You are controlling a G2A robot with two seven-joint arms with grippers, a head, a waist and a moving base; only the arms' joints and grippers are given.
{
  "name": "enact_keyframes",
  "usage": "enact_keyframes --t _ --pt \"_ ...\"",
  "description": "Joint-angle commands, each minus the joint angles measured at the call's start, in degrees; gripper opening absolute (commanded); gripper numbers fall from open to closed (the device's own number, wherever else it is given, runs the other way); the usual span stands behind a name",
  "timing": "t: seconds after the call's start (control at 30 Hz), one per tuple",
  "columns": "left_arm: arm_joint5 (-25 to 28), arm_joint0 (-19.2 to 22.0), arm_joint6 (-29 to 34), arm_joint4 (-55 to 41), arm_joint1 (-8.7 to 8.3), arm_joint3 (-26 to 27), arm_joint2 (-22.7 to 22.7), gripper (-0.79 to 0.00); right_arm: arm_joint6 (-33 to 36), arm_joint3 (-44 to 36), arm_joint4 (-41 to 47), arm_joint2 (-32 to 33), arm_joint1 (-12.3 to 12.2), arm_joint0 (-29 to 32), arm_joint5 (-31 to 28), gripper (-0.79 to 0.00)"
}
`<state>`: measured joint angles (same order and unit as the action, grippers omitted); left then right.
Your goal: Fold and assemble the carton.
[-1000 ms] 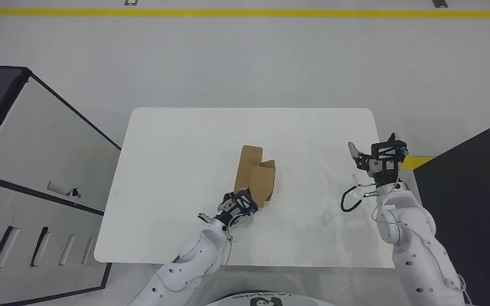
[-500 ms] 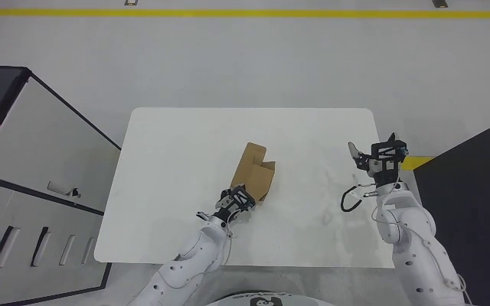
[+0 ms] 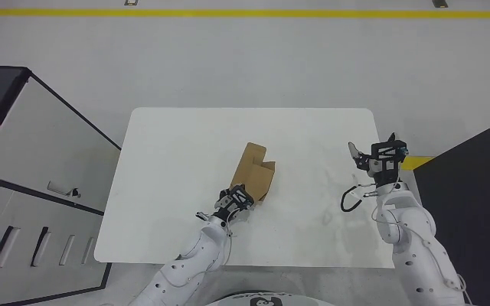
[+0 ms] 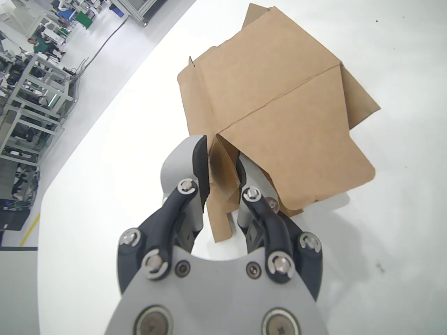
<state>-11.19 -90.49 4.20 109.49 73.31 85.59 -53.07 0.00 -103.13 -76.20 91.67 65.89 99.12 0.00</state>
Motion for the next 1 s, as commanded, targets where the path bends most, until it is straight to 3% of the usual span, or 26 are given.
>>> enact_keyframes --t 0.0,0.33,0.8,0.93,0.97 --pt "-0.61 0.14 0.03 -0.06 0.13 -0.28 0.04 -0.579 0.00 0.00 0.00 0.00 0.00 0.00 0.00 0.000" --pt "-0.51 0.85 -0.53 0.13 0.66 -1.86 0.57 -0.505 0.00 0.00 0.00 0.00 0.00 0.00 0.00 0.000" --pt "-1.75 1.96 -1.52 -1.75 1.45 -4.24 0.29 -0.533 0.00 0.00 0.00 0.00 0.00 0.00 0.00 0.000" --pt "-1.87 2.80 -1.93 -2.85 1.84 -5.16 0.53 -0.625 0.00 0.00 0.00 0.00 0.00 0.00 0.00 0.000" --pt "-1.80 2.99 -2.00 -3.07 1.92 -5.38 0.54 -0.763 0.00 0.00 0.00 0.00 0.00 0.00 0.00 0.000"
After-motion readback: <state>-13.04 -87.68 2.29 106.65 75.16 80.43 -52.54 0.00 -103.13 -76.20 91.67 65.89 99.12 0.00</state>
